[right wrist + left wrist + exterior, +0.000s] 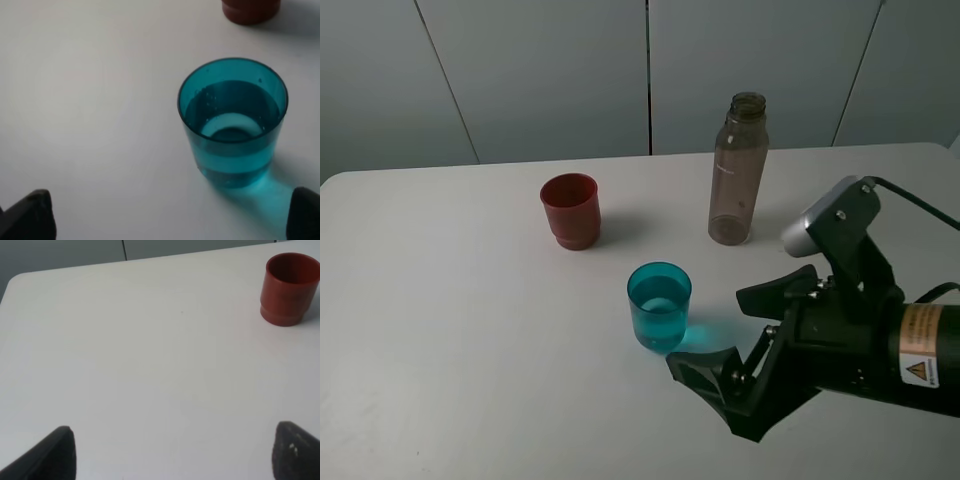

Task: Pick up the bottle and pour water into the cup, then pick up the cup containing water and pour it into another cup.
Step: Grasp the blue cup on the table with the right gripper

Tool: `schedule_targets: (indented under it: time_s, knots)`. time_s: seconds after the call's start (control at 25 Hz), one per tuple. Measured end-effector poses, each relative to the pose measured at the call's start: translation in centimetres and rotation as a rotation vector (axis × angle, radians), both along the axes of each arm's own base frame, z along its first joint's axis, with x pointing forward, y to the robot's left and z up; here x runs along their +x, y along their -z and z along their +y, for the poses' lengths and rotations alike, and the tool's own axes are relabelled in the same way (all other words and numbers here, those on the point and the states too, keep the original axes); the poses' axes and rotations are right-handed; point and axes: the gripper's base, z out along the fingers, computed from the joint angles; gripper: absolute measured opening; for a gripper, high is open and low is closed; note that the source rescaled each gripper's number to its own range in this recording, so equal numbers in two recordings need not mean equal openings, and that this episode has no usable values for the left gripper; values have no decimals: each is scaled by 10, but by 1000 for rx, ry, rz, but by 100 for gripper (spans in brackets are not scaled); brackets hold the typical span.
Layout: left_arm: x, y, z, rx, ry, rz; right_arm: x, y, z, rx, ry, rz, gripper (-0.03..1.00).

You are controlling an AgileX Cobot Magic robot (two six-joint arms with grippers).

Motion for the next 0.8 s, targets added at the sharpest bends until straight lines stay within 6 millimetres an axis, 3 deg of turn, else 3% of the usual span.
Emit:
schedule_targets:
  time_s: [0.36,0.8]
  knots:
    - [0,0,0,-2,-1,0,6,43,5,-55,9,14,100]
    - [0,0,0,-2,-1,0,21,40,-1,5,145,-159,100]
